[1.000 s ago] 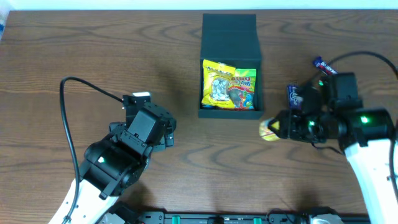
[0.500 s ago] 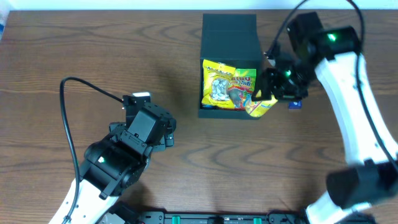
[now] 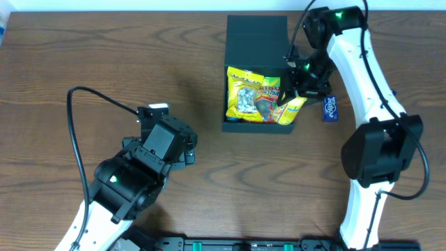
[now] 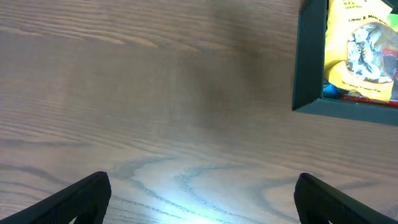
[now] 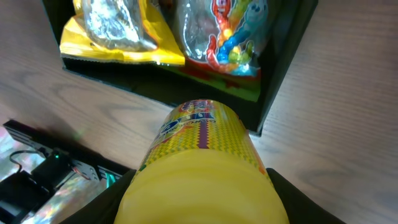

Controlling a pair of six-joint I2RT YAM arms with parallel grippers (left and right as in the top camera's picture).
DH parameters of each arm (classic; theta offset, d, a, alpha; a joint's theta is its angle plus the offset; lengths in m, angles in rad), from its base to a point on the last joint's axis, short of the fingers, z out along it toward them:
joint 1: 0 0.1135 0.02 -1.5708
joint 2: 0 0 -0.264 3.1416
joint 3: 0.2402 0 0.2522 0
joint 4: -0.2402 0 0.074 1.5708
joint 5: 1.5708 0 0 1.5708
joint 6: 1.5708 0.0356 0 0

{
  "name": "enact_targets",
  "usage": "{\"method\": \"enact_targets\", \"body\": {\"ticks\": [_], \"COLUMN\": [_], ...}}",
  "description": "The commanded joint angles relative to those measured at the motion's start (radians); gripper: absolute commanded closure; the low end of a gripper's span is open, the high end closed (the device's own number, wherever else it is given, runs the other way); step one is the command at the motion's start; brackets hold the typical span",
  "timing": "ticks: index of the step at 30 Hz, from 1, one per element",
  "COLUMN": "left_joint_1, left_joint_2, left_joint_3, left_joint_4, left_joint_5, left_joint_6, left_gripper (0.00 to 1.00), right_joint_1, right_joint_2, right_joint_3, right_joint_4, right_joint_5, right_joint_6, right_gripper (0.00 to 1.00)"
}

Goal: Pack container
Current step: 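Lift the Mentos tube and carry it left into the box, then lower the Mentos tube into the box and open the right gripper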

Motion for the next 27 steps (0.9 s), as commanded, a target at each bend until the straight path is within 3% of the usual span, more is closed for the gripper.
{"method": "enact_targets", "body": {"ticks": [1, 27], "left_joint_1": [0.002, 0.002], "left_joint_2": [-0.004, -0.004], "left_joint_3": [-0.003, -0.003], "left_joint_4": [-0.004, -0.004], "left_joint_5": [-0.011, -0.011], "left_joint_6": [0.011, 0.011], "left_gripper": [0.05, 0.05], "right_joint_1": [-0.016, 0.048], "right_joint_2": [0.007, 0.189], "right_joint_3": [0.03, 0.03], "right_joint_4": [-0.001, 0.05], "right_joint_5": [-0.01, 0.109], "right_joint_6": [-0.026, -0.017], "right_gripper": [0.99, 0.99]}}
